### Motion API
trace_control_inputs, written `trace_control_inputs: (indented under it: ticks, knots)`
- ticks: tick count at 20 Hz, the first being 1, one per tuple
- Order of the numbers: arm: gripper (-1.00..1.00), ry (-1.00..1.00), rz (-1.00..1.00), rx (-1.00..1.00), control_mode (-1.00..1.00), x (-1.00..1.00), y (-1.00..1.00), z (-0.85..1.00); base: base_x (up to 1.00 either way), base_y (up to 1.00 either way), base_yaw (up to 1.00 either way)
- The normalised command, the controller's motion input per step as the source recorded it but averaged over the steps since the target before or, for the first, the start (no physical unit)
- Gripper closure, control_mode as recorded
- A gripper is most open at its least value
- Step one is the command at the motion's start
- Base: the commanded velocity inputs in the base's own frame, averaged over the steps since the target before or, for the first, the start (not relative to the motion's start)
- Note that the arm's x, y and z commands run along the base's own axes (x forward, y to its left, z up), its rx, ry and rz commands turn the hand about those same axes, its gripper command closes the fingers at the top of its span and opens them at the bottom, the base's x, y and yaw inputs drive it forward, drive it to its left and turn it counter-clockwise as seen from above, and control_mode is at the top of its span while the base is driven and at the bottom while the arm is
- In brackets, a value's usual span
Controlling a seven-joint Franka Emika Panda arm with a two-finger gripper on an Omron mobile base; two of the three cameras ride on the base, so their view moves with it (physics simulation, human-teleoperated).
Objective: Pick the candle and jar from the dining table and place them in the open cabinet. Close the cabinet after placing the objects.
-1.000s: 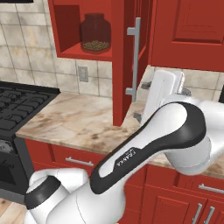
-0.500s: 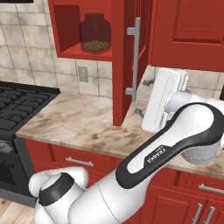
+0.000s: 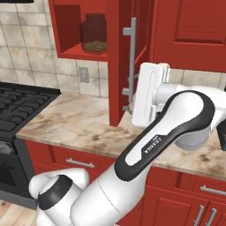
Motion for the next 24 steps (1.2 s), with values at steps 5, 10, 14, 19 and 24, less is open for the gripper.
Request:
trace_control_inputs:
  ticks: [5, 10, 14, 19, 24]
  knots:
    - [-1.0, 0.05, 0.0, 0.02, -1.0, 0.08, 0.92, 0.04, 0.0, 0.0, 0.0]
    - [-1.0, 0.01, 0.0, 0.11, -1.0, 0.22, 0.8, 0.04, 0.0, 0.0, 0.0]
    - [-1.0, 0.01, -0.07, 0.19, -1.0, 0.79, 0.36, 0.07, 0.0, 0.0, 0.0]
    - [-1.0, 0.01, -0.12, 0.21, -1.0, 0.98, 0.09, 0.0, 0.0, 0.0, 0.0]
    - [-1.0, 0.07, -0.13, 0.2, -1.0, 1.0, 0.01, 0.13, 0.0, 0.0, 0.0]
